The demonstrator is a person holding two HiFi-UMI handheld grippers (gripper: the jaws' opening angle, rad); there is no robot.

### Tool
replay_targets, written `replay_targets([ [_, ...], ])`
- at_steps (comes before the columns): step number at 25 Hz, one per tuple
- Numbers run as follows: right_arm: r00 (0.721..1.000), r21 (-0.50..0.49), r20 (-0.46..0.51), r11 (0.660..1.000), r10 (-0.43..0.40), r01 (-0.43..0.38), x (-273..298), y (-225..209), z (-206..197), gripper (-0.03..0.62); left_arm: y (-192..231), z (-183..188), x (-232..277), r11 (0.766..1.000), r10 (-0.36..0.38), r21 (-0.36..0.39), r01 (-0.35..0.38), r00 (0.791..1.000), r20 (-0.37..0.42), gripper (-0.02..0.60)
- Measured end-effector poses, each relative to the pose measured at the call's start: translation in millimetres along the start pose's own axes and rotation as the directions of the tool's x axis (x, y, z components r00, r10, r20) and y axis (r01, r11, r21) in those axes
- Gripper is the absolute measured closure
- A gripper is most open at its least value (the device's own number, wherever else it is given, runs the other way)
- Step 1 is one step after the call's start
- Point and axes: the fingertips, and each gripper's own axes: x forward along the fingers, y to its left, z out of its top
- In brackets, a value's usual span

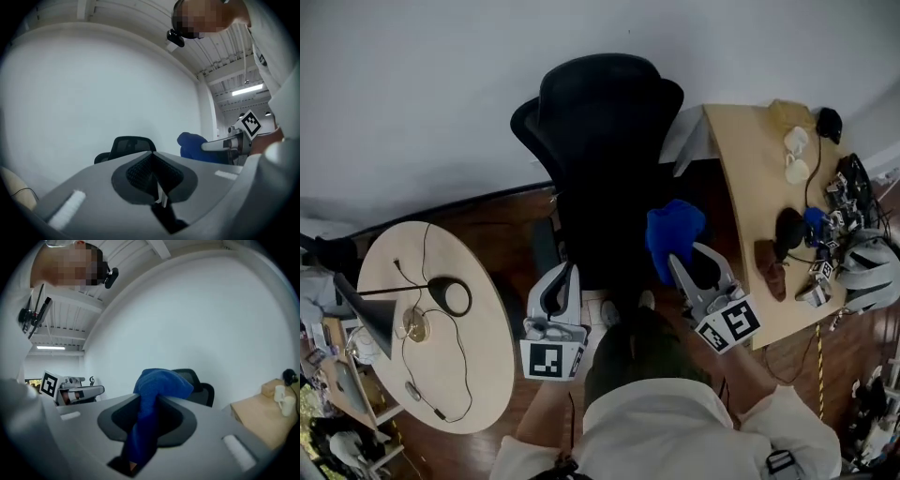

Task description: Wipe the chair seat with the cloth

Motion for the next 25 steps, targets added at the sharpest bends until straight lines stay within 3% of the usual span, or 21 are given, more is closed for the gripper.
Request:
replay_targets([
  [1,1.0,0.009,-0.014,1.0,0.003,-0.003,19,-19,-25,0.497,9,-39,10,1.0,0.002,0.023,0.001,0.993,-0.116,0.575],
  [2,0.999,0.025,-0.032,1.0,0.006,-0.006,40,-41,-51,0.497,18,-84,20,0.999,0.009,0.047,0.005,0.96,-0.28,0.575],
  [3,0.998,0.052,-0.061,0.999,0.01,-0.006,62,-65,-79,0.497,27,-125,31,0.998,0.023,0.061,0.003,0.907,-0.42,0.575],
  [4,0.995,0.089,-0.1,0.996,0.014,-0.005,81,-88,-109,0.497,33,-155,46,0.998,0.036,0.065,-0.005,0.873,-0.487,0.575],
  [5,0.99,0.126,-0.141,0.992,0.02,-0.002,98,-109,-141,0.497,38,-172,64,0.998,0.043,0.069,-0.012,0.88,-0.473,0.574],
  [7,0.976,0.161,-0.216,0.987,0.028,0.007,130,-148,-217,0.499,46,-183,105,0.994,0.037,0.109,-0.009,0.964,-0.262,0.574],
  [8,0.966,0.171,-0.258,0.985,0.031,0.014,146,-163,-261,0.499,49,-189,120,0.992,0.028,0.129,-0.008,0.988,-0.153,0.574],
  [9,0.951,0.187,-0.306,0.982,0.038,0.021,162,-172,-310,0.497,52,-201,125,0.991,0.024,0.133,-0.01,0.995,-0.099,0.574],
  [11,0.91,0.245,-0.408,0.969,0.074,0.031,192,-173,-420,0.497,60,-235,114,0.994,0.038,0.106,-0.026,0.993,-0.112,0.574],
  [14,0.823,0.305,-0.552,0.951,0.131,0.054,244,-164,-582,0.499,70,-274,93,0.995,0.079,0.064,-0.071,0.987,-0.14,0.574],
  [17,0.742,0.333,-0.653,0.937,0.148,0.106,283,-163,-700,0.502,68,-306,78,0.994,0.103,0.059,-0.094,0.982,-0.158,0.574],
  [21,0.651,0.333,-0.735,0.937,0.188,0.105,332,-164,-785,0.5,70,-348,76,0.992,0.125,0.047,-0.118,0.975,-0.182,0.574],
  [23,0.611,0.344,-0.766,0.931,0.202,0.124,344,-165,-806,0.5,73,-360,75,0.991,0.135,0.045,-0.129,0.973,-0.188,0.574],
  [25,0.586,0.297,-0.789,0.95,0.185,0.1,346,-170,-815,0.502,74,-368,72,0.99,0.143,0.041,-0.138,0.969,-0.201,0.574],
])
